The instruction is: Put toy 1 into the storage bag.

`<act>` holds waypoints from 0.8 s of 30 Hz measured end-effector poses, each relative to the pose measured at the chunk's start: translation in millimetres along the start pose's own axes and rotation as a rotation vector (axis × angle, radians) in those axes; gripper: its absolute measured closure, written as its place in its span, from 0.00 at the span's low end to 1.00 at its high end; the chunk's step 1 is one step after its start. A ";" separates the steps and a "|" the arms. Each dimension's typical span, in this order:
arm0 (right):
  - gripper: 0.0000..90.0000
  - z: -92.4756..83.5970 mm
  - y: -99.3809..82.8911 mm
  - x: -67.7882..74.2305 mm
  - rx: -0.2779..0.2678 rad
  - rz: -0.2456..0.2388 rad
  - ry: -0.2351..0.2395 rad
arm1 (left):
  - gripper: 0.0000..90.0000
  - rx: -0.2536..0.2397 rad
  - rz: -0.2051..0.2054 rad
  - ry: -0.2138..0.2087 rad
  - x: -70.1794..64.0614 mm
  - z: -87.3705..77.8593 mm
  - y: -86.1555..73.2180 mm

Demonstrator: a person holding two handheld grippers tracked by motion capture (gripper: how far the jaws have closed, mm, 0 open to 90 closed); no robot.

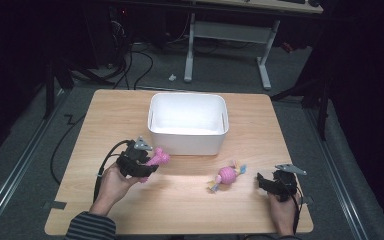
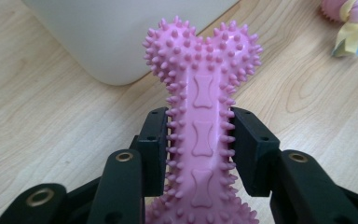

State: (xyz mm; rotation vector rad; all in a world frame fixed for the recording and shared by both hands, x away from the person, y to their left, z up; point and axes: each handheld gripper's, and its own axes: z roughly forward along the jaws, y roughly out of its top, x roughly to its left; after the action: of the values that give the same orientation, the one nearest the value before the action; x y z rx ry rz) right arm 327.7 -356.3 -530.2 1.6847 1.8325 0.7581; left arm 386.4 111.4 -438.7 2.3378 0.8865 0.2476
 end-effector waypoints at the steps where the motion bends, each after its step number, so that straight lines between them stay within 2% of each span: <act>1: 0.23 -0.1 0.0 0.1 0.001 0.002 0.000 | 0.66 -0.013 0.001 0.018 0.7 -7.0 1.5; 11: 0.23 0.0 0.0 -0.1 0.000 -0.005 0.001 | 0.66 -0.077 -0.039 0.003 12.4 -36.9 6.1; 14: 0.23 -0.1 0.1 0.1 0.001 -0.002 0.001 | 0.66 -0.082 -0.039 0.009 13.0 -40.1 7.7; 24: 0.24 -0.1 0.1 0.1 0.001 -0.002 0.002 | 0.66 -0.103 -0.032 -0.019 15.3 -50.7 23.3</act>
State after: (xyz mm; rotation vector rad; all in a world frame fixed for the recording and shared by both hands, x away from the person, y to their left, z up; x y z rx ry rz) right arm 327.7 -356.2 -530.1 1.6826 1.8357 0.7580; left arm 391.5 132.4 -385.1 2.2254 0.8806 0.2520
